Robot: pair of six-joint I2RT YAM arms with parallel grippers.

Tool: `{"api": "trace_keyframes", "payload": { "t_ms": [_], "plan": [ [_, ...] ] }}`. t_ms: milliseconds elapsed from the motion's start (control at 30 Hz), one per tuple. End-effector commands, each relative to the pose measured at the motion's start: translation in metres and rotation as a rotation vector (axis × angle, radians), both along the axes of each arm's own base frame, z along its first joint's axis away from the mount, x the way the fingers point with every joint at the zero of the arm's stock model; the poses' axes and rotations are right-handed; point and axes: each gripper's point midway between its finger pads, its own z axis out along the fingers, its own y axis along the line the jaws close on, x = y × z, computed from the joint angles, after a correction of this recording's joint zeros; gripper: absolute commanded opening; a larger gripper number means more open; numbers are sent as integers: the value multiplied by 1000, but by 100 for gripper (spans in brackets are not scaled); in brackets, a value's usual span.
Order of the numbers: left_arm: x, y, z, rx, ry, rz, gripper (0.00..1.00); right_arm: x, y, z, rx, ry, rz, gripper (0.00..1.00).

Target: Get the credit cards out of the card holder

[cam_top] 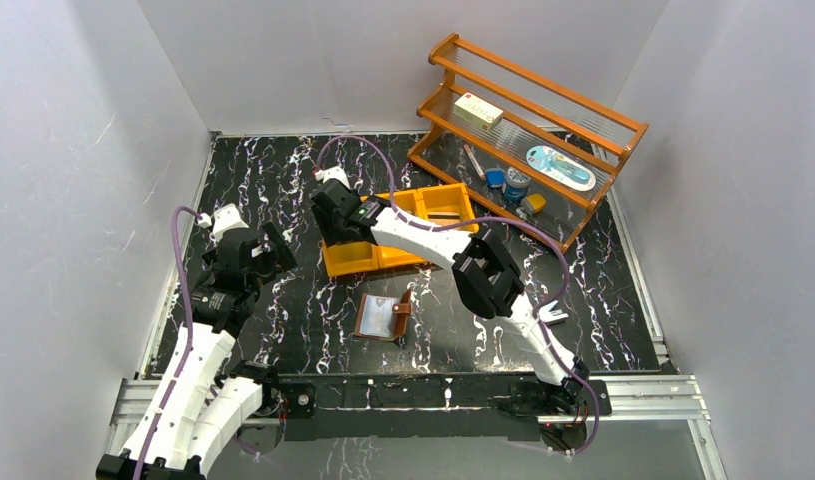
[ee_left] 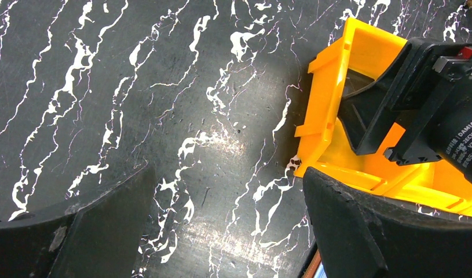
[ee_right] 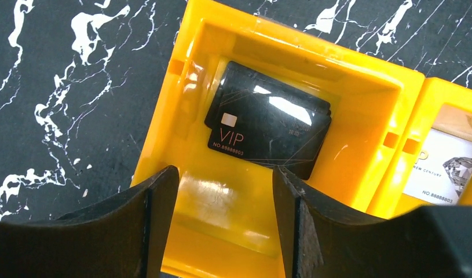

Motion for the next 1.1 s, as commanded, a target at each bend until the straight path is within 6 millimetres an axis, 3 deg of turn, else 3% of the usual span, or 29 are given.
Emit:
{"api": "trace_keyframes", "payload": {
  "t_ms": [0,133,300,467,567,600,633,833,967,1067],
  "plan": [
    [1,2,5,2,-15,8,98,3,6,76,111,-102,-6,71],
    [1,1,4,1,-13,4,98,0,-9,101,120,-136,-16,73],
    [2,-2,3,-5,-7,-15,98,-9,-48,114,87,-160,-100,75],
    [5,-10,-2,-19,5,-60,98,-30,-94,103,74,-112,-178,75],
    [8,-21,-7,-41,15,-117,98,-53,-110,100,107,-51,-167,74],
    [8,-25,-9,-49,23,-138,98,-63,-109,96,132,-12,-143,74],
    [9,-29,-11,-62,32,-157,98,-77,-109,106,195,22,-112,74],
    [9,-36,-18,-88,63,-180,96,-156,-76,91,347,255,133,64],
    [7,-35,-18,-87,58,-177,95,-178,-67,59,285,315,145,57],
    [6,-38,-21,-95,66,-189,94,-181,-76,29,194,359,97,55]
  ]
}}
